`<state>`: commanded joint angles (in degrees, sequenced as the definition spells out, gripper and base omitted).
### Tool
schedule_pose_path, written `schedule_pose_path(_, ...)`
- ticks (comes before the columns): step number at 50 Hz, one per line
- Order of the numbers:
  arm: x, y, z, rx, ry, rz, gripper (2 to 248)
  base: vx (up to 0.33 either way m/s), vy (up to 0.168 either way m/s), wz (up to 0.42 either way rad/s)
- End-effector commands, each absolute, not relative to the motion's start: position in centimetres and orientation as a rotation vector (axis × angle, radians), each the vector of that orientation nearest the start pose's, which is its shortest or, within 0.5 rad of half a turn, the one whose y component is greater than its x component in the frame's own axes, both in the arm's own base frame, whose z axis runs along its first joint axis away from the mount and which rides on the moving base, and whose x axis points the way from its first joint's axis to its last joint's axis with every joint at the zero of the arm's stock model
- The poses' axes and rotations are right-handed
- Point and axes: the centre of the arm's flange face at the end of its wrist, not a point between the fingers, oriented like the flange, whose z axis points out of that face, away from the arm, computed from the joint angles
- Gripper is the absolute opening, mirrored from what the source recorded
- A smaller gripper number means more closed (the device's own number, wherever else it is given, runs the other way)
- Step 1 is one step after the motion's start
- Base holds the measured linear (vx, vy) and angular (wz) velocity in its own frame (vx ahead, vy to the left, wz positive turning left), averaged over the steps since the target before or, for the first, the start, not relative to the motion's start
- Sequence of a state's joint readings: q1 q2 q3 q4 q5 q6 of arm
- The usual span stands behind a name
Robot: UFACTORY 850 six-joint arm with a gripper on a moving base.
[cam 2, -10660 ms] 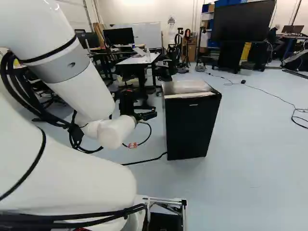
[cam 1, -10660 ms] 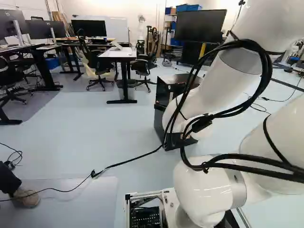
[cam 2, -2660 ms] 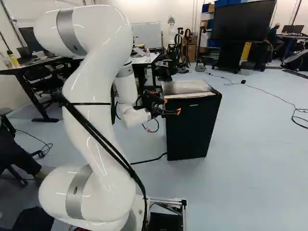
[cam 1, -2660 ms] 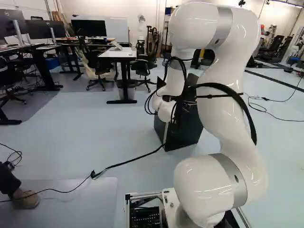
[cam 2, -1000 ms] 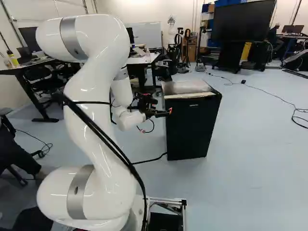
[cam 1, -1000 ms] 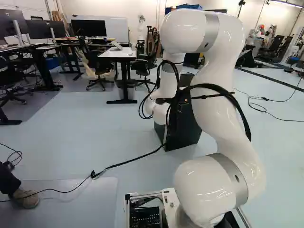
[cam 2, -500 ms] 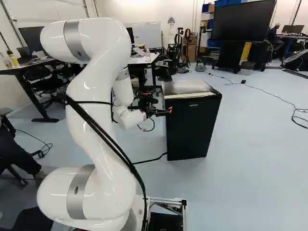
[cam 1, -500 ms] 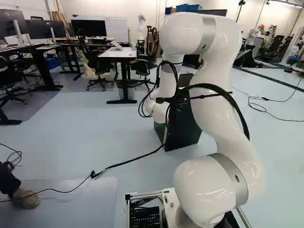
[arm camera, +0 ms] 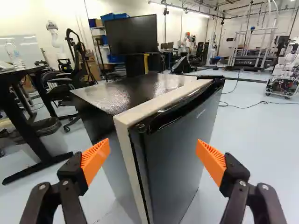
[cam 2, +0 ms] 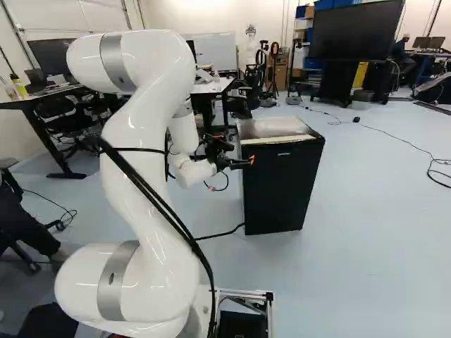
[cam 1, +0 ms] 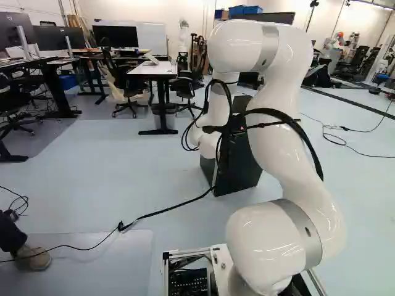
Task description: Open the fridge door
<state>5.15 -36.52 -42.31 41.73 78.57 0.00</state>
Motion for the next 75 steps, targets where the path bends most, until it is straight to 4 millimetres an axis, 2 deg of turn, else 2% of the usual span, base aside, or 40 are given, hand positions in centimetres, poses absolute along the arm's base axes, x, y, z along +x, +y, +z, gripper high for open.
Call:
schedule_pose_path(26, 50.5, -2.6, 25.6, -2.504, 0.951, -2.287, 247, 0.0, 0.0, 0.0)
schedule_pose_path(48, 50.1, -4.2, 25.6, -2.512, 0.998, -2.291, 247, 0.0, 0.0, 0.0)
schedule_pose_path(59, 49.1, -5.3, 25.8, -2.528, 1.028, -2.286, 247, 0.0, 0.0, 0.0)
schedule_pose_path(75, 46.1, -6.5, 26.1, -2.583, 1.098, -2.241, 247, -0.002, -0.004, -0.014)
